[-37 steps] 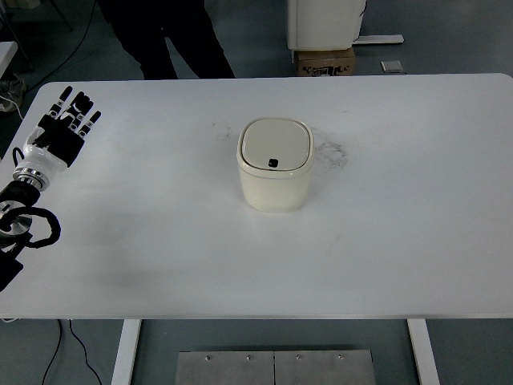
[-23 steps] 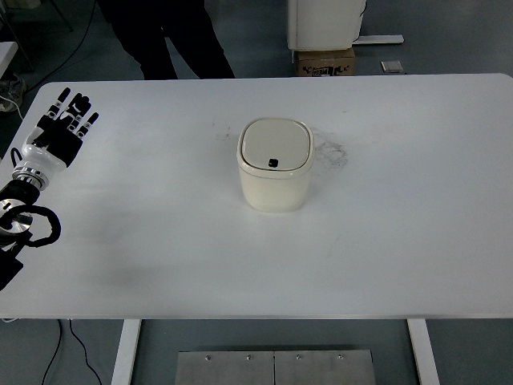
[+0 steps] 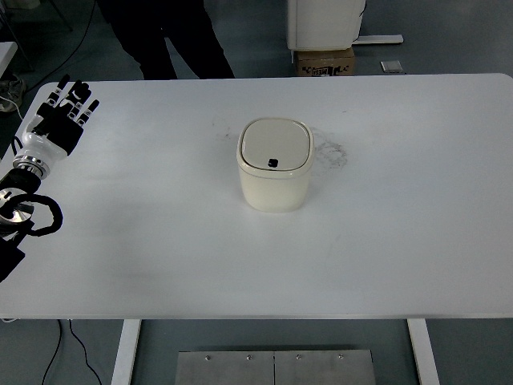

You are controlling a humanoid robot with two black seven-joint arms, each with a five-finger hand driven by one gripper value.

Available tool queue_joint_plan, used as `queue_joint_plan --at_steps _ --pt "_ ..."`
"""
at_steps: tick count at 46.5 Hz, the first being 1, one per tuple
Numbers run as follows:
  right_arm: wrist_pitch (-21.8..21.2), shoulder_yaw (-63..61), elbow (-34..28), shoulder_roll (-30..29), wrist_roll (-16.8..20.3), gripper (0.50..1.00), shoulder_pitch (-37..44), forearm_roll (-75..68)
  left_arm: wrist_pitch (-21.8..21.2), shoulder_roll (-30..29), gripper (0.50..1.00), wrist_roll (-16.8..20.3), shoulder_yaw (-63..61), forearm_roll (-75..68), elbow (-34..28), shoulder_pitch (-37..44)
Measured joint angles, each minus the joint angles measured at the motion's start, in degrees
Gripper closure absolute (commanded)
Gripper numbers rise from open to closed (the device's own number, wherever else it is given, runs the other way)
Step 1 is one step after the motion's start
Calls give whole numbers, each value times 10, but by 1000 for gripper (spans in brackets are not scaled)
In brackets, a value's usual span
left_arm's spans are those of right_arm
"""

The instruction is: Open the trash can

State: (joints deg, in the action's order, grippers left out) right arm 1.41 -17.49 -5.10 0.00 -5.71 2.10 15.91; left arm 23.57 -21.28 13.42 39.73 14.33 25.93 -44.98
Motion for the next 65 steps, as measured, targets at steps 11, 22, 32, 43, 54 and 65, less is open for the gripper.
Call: queue_joint_plan --at_steps 11,22,32,43,54,65 --pt "0 0 0 0 0 509 0 0 -1 -5 500 0 -4 -3 -2 -2" --pt "0 0 0 0 0 509 0 0 0 -12 500 -1 -5 -4 -1 -17" --pt "0 0 0 0 0 509 0 0 -3 -18 500 -7 -19 -6 -1 -42" --pt "0 0 0 0 0 509 0 0 -42 -26 500 -8 -128 -8 37 -81" --pt "0 0 0 0 0 509 0 0 -67 -70 500 -8 -223 -12 125 -124" --pt "0 0 0 0 0 509 0 0 -68 -102 500 -8 -308 -45 207 -182"
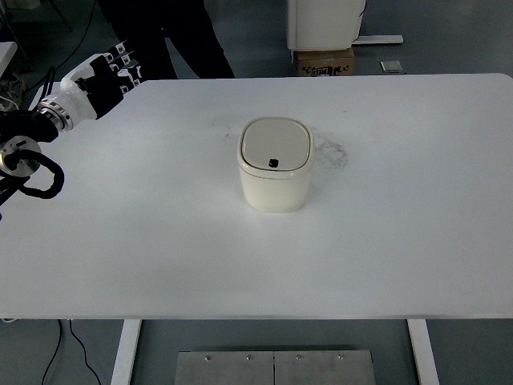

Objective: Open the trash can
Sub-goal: 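Raise the left hand and swing it toward the cream trash can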

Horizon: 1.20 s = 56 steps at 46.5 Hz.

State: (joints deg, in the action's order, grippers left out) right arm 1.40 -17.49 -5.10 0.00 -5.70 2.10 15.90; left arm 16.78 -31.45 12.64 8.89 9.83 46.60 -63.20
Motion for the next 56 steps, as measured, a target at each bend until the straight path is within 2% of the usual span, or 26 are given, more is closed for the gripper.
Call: queue_joint_plan --at_steps 14,20,25,27,35,46,56 --pt "0 0 0 0 0 509 0 0 7 -17 500 -2 -69 -135 69 -57" --pt "0 0 0 0 0 509 0 0 17 -23 500 -21 -104 -202 92 -92" --pt "0 0 0 0 0 509 0 0 56 -25 500 -37 -116 -238 95 -121" --pt "0 0 0 0 0 509 0 0 96 -25 500 -46 -121 -271 95 -143" --pt "0 0 0 0 0 509 0 0 176 -21 500 -52 -123 -368 95 -192" --pt "0 0 0 0 0 509 0 0 182 -12 500 -53 -122 -464 95 -240" --pt "0 0 0 0 0 509 0 0 182 25 500 -53 -122 -517 95 -249"
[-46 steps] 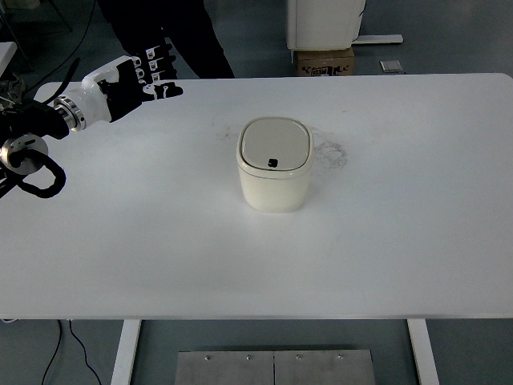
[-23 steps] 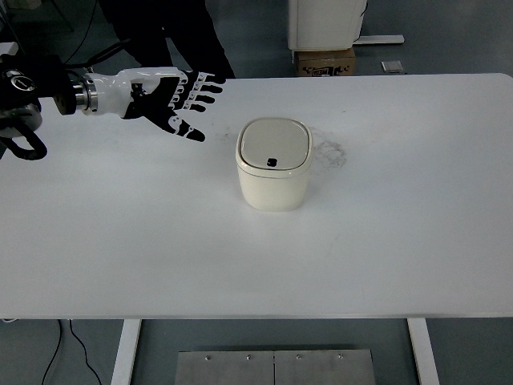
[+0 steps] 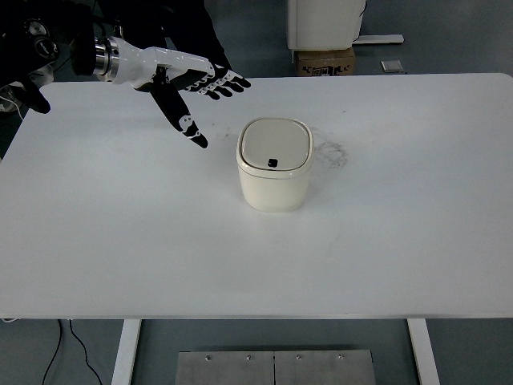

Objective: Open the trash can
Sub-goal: 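Raise the left hand and swing it toward the cream trash can, then lower the left hand onto the trash can lid, thumb along its side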

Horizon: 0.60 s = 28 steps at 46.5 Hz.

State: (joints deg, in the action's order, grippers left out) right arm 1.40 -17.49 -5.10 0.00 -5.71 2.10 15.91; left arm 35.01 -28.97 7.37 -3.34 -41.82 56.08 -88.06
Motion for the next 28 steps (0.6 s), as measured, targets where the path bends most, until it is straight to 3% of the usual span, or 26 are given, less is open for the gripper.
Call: queue_joint_plan --at_steps 28 --pt "0 0 0 0 0 509 0 0 0 59 500 -1 1 -4 1 -1"
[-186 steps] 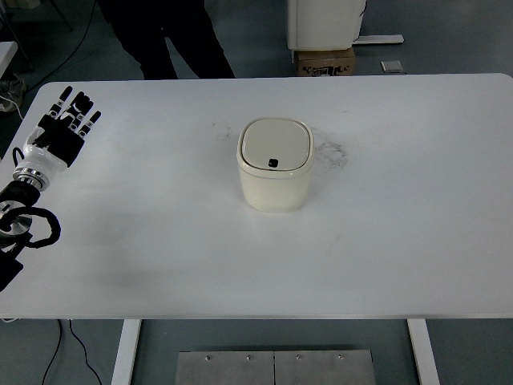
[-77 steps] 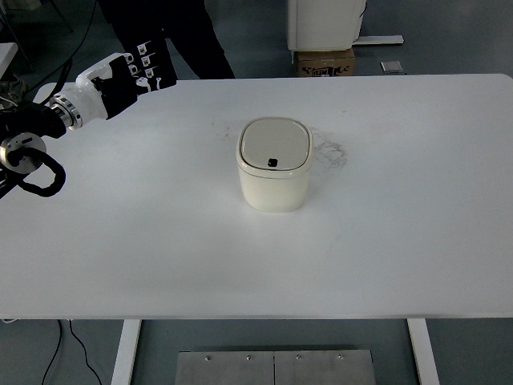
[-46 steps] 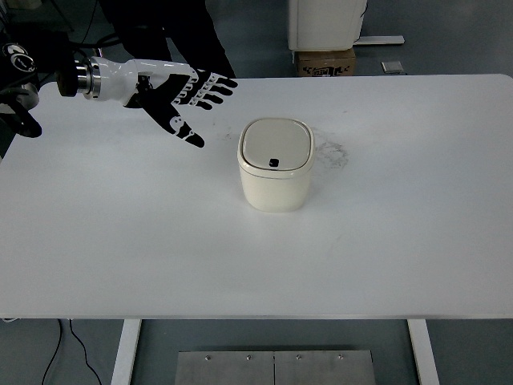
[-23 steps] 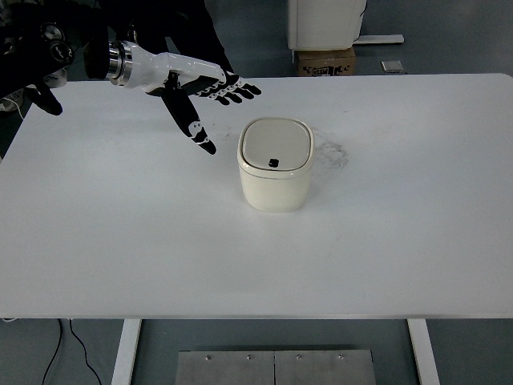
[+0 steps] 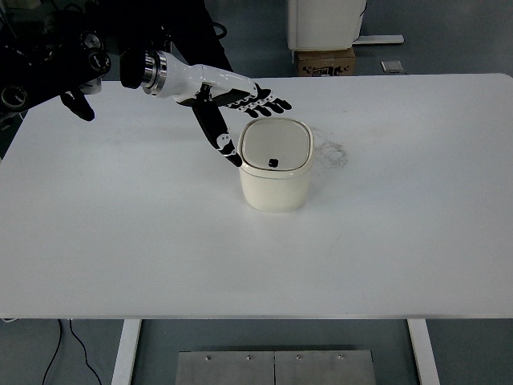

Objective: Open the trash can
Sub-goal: 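Lower the left hand onto the trash can lid, thumb along its side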

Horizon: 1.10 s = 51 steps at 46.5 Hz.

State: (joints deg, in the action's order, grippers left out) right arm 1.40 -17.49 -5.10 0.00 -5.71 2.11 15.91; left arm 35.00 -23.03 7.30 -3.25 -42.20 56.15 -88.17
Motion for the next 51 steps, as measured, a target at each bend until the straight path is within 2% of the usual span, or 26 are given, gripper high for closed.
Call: queue_joint_plan --at_steps 14,26,38,51 --pt "0 0 0 0 0 509 0 0 0 7 500 -2 0 0 11 3" --pt "0 0 0 0 0 509 0 0 0 7 500 -60 -1 0 15 7" --pt "0 0 0 0 0 509 0 0 0 6 500 -82 -1 -13 17 5" --pt "0 0 0 0 0 509 0 0 0 7 500 -84 -1 -13 47 5"
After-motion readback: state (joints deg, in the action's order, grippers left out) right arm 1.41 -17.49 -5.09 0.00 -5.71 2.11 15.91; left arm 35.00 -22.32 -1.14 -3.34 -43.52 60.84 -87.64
